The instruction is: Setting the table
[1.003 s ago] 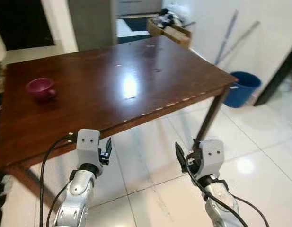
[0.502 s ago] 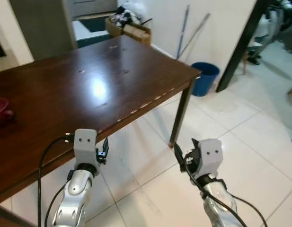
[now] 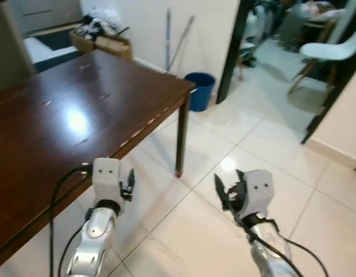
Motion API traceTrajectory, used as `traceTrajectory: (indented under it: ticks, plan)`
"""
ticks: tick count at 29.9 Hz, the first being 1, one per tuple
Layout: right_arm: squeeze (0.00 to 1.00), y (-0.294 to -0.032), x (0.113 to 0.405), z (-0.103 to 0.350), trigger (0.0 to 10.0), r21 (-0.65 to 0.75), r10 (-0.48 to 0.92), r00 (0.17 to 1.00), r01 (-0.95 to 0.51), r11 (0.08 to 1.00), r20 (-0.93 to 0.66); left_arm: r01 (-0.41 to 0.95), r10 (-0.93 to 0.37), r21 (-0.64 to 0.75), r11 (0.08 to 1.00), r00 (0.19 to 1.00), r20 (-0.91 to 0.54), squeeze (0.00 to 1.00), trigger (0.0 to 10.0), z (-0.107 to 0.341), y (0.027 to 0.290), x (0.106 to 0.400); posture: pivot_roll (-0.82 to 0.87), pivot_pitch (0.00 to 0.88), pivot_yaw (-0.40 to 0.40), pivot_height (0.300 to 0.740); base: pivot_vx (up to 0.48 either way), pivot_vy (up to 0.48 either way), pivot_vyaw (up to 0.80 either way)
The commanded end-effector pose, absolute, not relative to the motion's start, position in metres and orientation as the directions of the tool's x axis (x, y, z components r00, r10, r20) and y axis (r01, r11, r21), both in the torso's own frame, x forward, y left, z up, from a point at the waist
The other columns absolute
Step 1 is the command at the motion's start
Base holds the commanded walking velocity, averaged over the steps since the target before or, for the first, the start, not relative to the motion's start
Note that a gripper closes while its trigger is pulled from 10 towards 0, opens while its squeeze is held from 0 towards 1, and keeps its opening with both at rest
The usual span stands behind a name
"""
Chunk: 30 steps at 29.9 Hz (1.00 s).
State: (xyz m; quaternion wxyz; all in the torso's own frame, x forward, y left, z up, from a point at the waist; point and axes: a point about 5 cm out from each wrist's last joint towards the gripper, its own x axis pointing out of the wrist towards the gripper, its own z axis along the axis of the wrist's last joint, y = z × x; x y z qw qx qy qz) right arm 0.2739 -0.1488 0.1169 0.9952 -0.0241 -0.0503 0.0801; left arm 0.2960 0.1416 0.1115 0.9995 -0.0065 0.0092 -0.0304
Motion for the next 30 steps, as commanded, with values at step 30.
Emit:
traceTrajectory:
  ticks: [30]
  plan:
    - [0.00, -0.1442, 0.2719, 0.1106, 10.0, -0.022, 0.159, 0.984, -0.158, 0.987, 0.075, 0.049, -0.049, 0.001, 0.999, 0.998, -0.046, 0.00, 10.0, 0.1054, 0.1479, 0.2951, -0.12, 0.000, 0.081, 0.740, 0.000, 0.000, -0.80]
